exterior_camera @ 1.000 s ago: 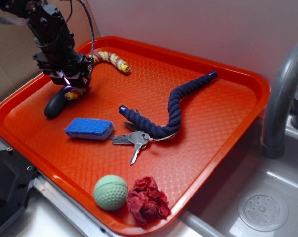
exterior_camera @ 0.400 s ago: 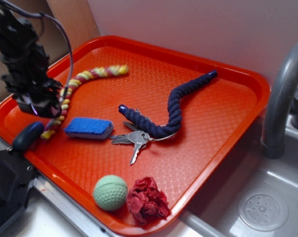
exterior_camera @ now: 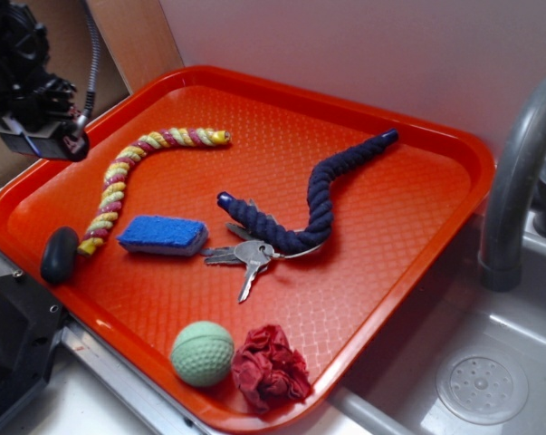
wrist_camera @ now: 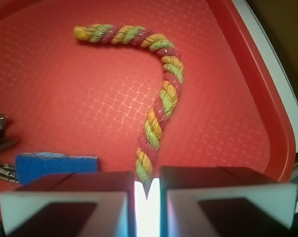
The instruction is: Grab the plastic pickle.
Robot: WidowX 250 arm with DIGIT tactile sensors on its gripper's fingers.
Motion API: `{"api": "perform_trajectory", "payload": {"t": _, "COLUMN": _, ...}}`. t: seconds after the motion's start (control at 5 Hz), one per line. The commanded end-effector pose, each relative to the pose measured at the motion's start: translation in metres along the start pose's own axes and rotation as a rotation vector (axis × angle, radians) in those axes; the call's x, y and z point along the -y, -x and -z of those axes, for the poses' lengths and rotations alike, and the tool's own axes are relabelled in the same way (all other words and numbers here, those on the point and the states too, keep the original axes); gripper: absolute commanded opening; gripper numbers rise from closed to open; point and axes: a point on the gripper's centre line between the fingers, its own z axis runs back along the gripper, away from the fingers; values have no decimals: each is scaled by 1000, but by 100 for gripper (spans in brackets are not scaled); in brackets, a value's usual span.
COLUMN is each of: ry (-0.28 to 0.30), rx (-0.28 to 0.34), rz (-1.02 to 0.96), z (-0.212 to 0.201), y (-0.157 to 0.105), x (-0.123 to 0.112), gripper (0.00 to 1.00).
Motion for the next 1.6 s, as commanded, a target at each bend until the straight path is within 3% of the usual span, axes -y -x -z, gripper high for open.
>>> {"api": "perform_trajectory", "payload": {"t": 0.0, "ry": -9, "rx": -141, "rz": -258, "z": 12, "y": 11, "x": -23, "gripper": 100}}
{"api": "perform_trajectory", "payload": {"t": 0.2, "ry": -39, "rx": -204, "rz": -362, "z": 15, "y": 23, "x": -24, "gripper": 100}}
{"api": "perform_trajectory", "payload": {"t": 0.4, "ry": -41, "rx": -270, "rz": -320, "z": 27, "y": 30, "x": -21, "gripper": 100}}
{"api": "perform_trajectory", "payload": {"t": 1.0, "ry": -60, "rx": -312, "rz": -189, "z": 73, "y": 57, "x": -6, "gripper": 100}}
{"api": "perform_trajectory", "payload": {"t": 1.2, "ry": -79, "rx": -336, "rz": -173, "z": 80, "y": 59, "x": -1, "gripper": 0}}
{"api": "perform_trajectory", "payload": {"t": 1.4, "ry": -81, "rx": -350, "rz": -179, "z": 84, "y": 57, "x": -2, "gripper": 0}}
